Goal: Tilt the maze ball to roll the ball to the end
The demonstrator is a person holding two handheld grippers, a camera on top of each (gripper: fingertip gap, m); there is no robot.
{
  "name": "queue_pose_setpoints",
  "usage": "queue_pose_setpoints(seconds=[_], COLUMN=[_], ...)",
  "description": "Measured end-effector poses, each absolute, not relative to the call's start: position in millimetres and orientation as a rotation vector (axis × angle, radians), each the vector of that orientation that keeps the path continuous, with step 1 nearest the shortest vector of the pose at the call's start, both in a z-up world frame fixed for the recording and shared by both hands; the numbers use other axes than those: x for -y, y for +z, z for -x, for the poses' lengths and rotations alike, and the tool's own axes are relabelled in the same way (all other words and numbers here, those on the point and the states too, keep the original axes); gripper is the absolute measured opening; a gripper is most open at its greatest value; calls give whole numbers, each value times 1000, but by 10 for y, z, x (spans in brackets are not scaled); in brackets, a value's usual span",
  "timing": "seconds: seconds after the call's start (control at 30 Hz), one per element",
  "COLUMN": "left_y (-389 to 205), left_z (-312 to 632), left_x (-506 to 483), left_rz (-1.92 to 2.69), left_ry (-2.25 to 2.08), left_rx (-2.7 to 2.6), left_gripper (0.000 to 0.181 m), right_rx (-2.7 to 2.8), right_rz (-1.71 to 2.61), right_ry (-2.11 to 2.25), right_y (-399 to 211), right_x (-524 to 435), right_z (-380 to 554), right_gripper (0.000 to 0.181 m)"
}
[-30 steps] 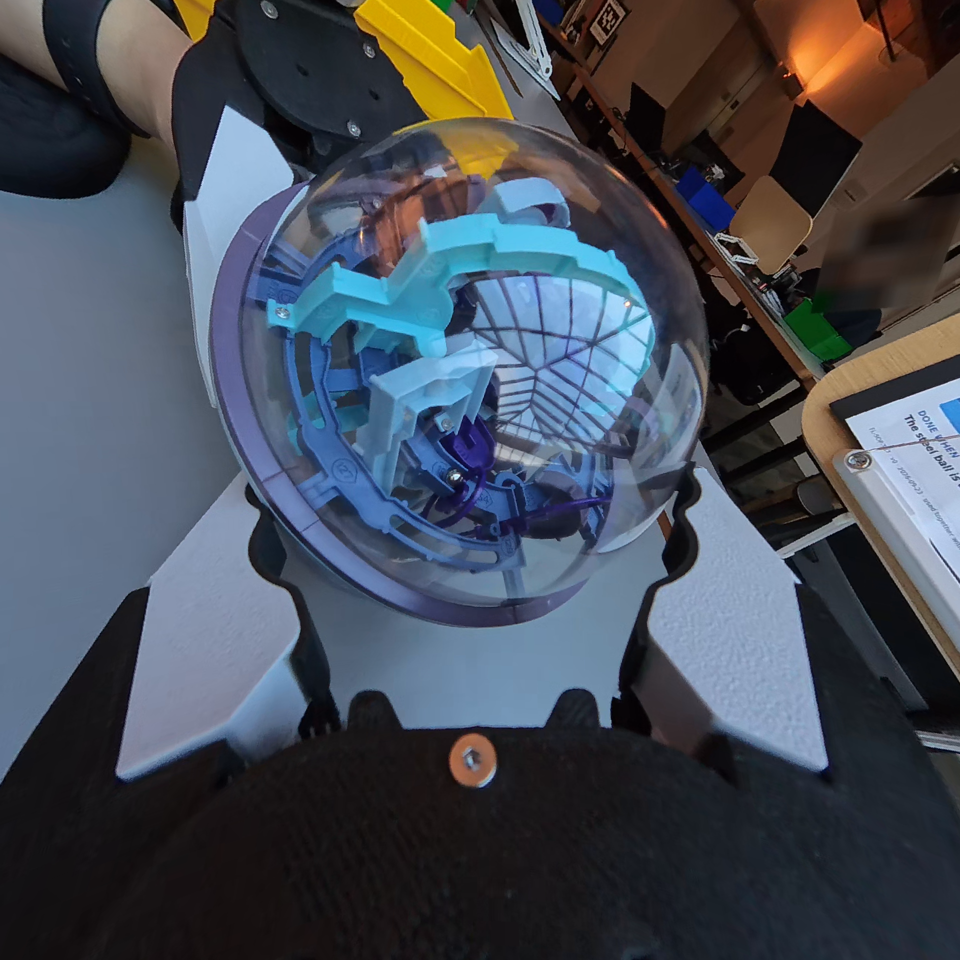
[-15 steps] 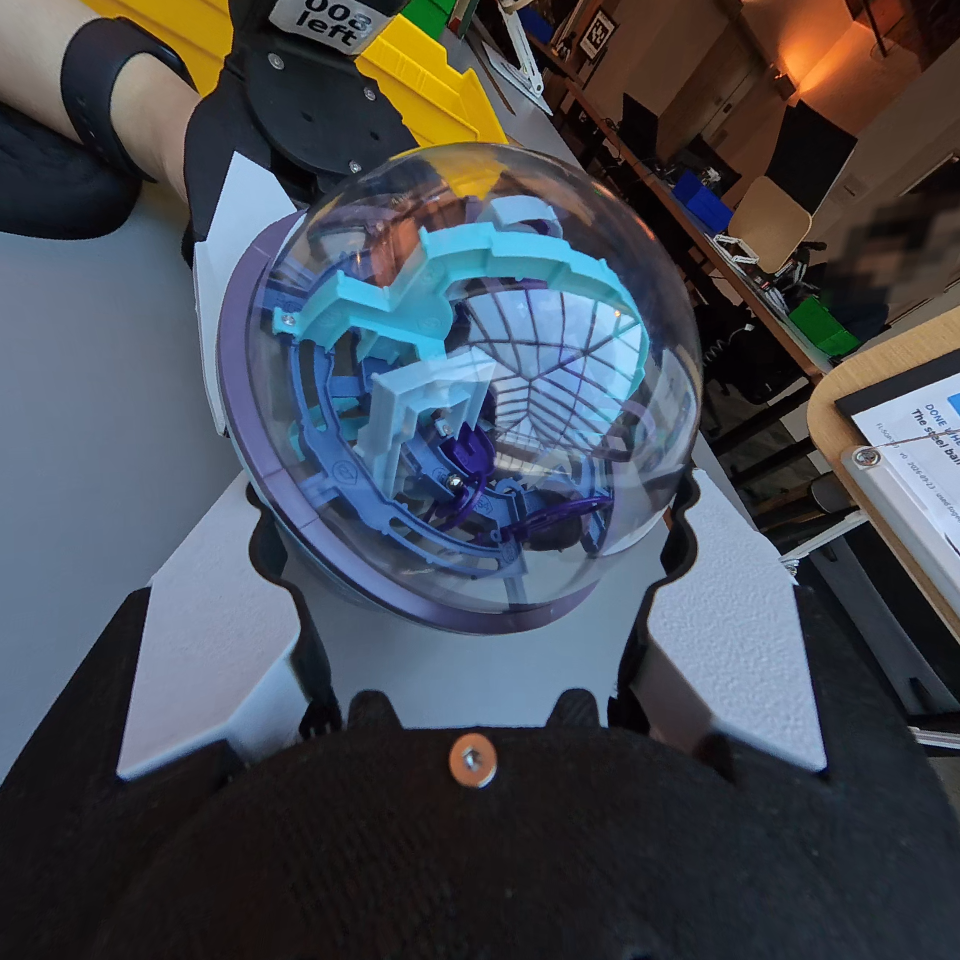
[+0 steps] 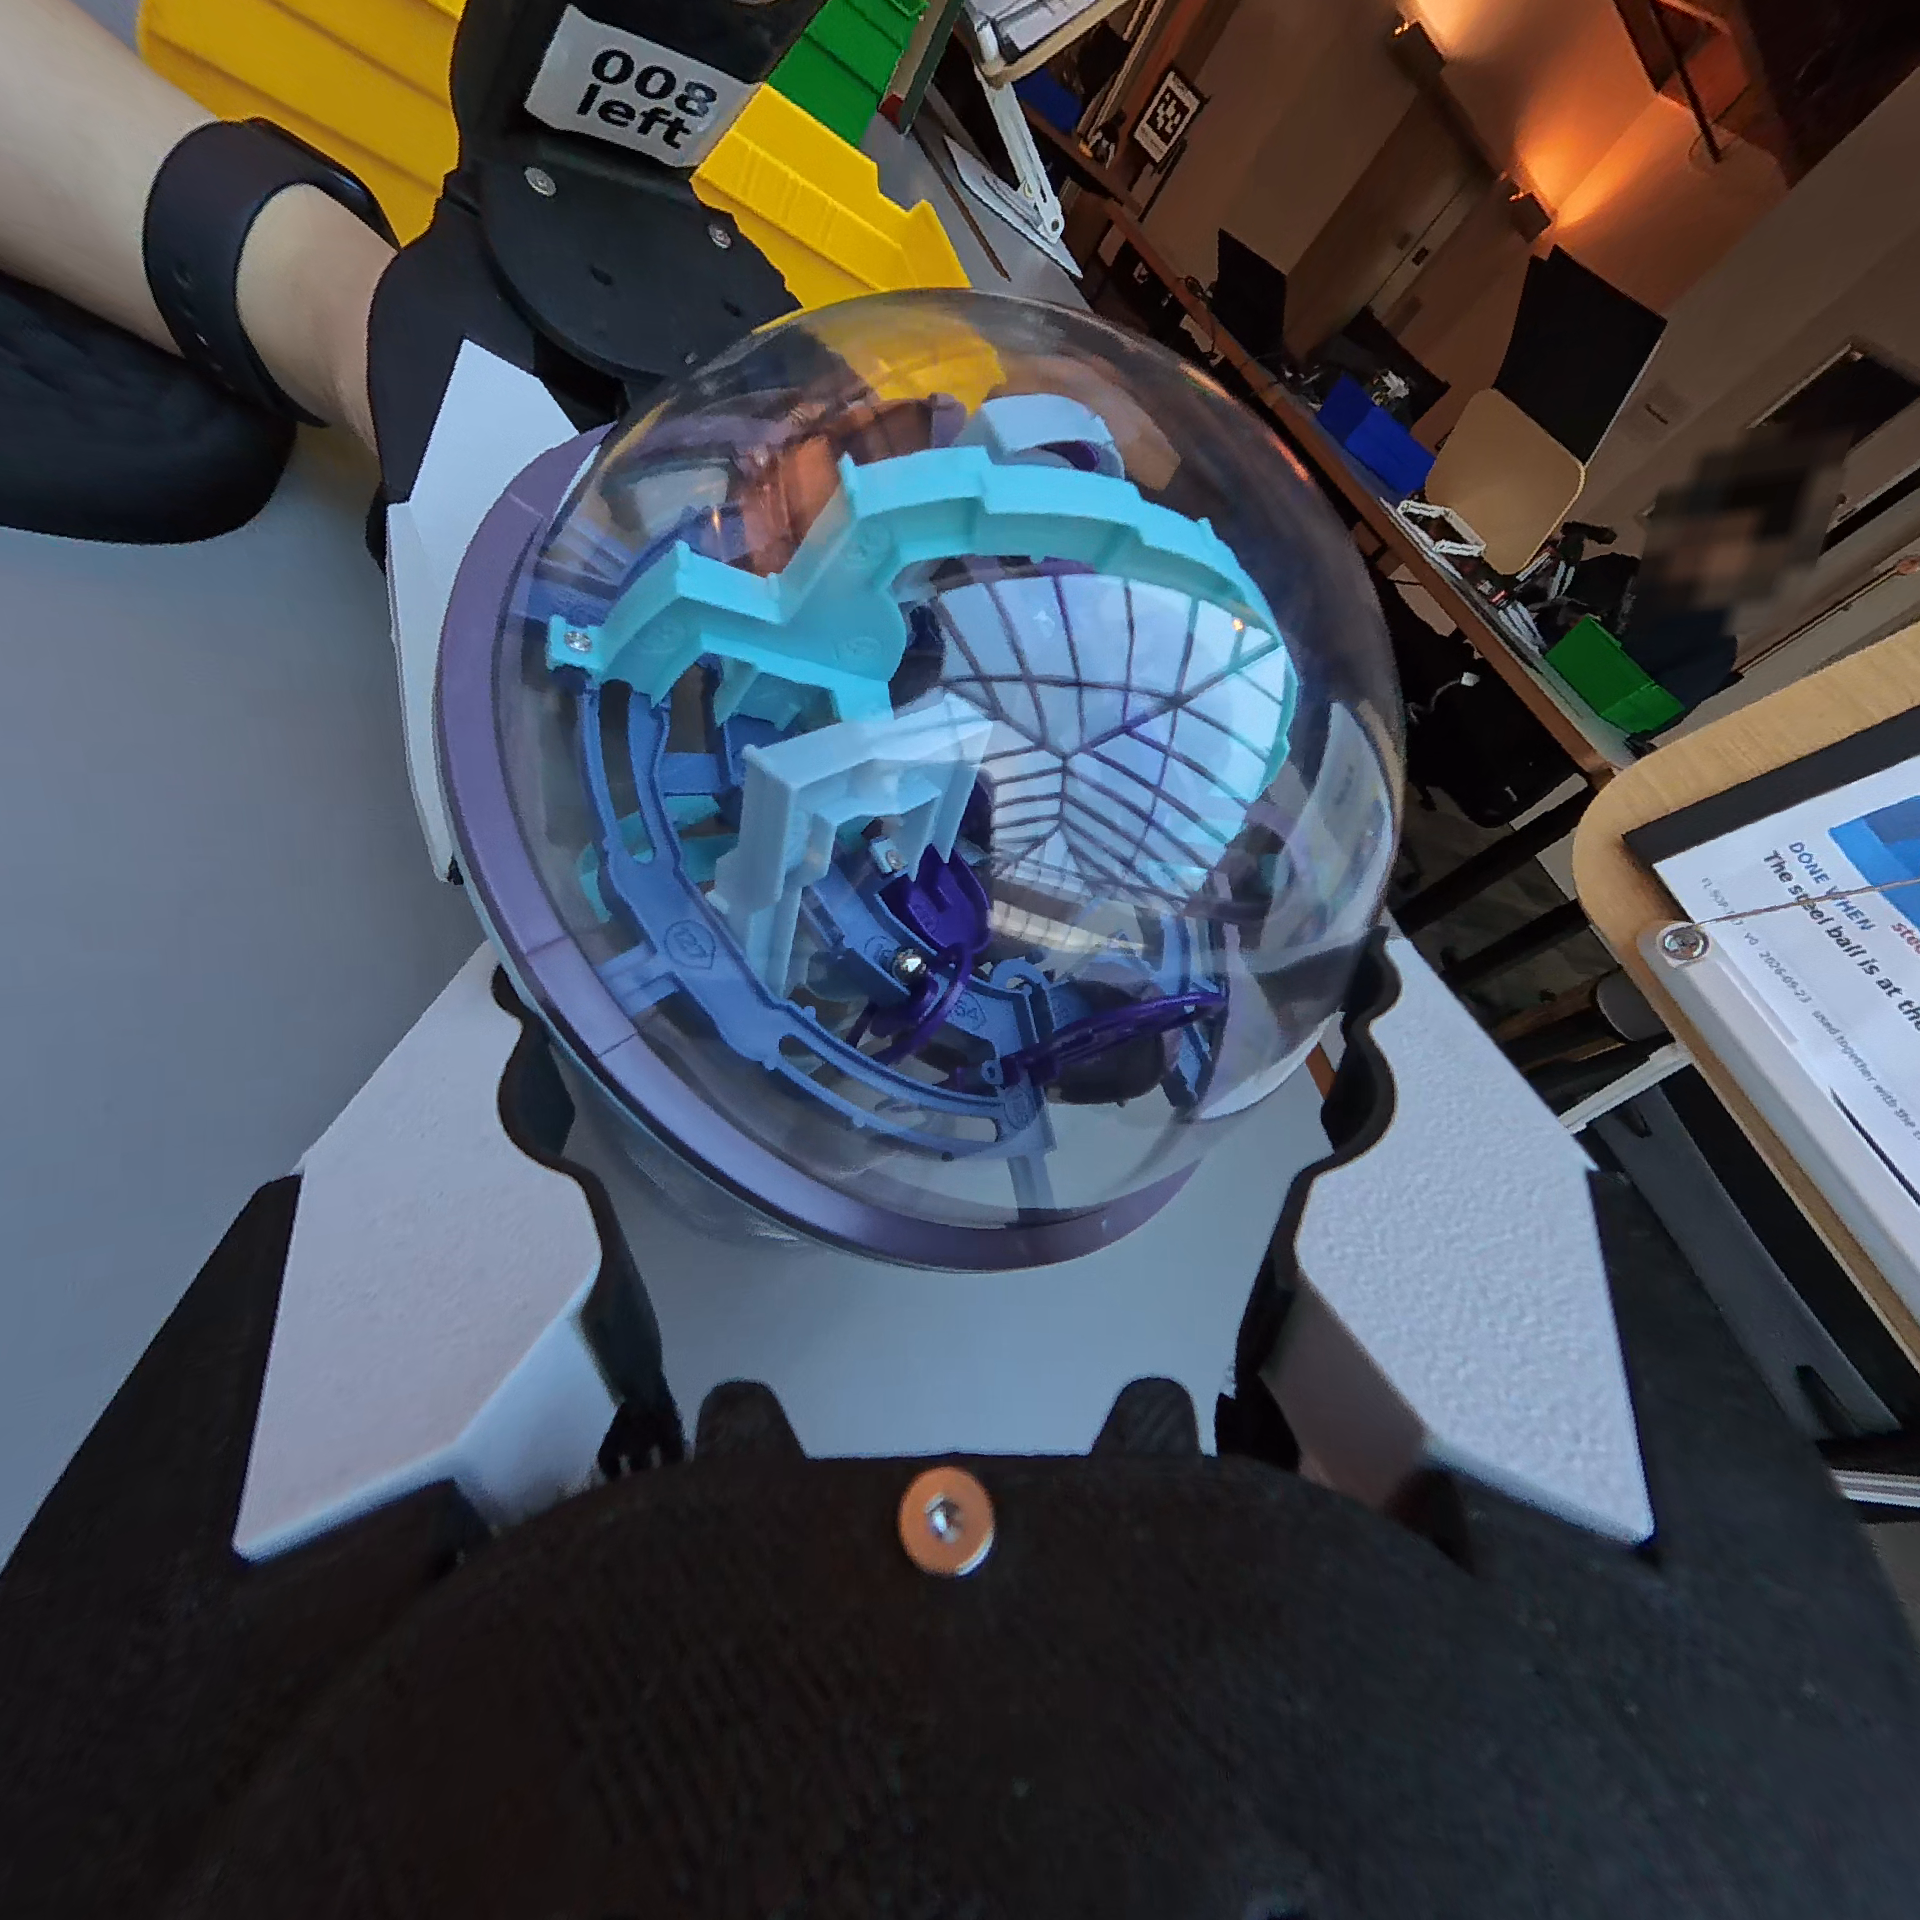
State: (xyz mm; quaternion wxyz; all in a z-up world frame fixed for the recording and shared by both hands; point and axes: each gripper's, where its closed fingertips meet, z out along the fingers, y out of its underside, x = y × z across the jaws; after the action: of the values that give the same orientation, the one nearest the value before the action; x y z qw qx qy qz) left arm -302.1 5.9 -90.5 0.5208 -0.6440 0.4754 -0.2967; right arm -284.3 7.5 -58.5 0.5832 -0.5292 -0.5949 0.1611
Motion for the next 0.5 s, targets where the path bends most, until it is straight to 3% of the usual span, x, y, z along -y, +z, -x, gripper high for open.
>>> queue_pose_setpoints(seconds=[0.5], left_y=[-505], left_z=[3016], left_x=[14], left_rz=[1433], left_ry=[-766], left_rx=[-1041], left_gripper=[158], right_rx=[1364], right_rz=[1230], right_ry=[369], right_y=[-268], right_x=[6], right_z=[2883], right_gripper=[149])
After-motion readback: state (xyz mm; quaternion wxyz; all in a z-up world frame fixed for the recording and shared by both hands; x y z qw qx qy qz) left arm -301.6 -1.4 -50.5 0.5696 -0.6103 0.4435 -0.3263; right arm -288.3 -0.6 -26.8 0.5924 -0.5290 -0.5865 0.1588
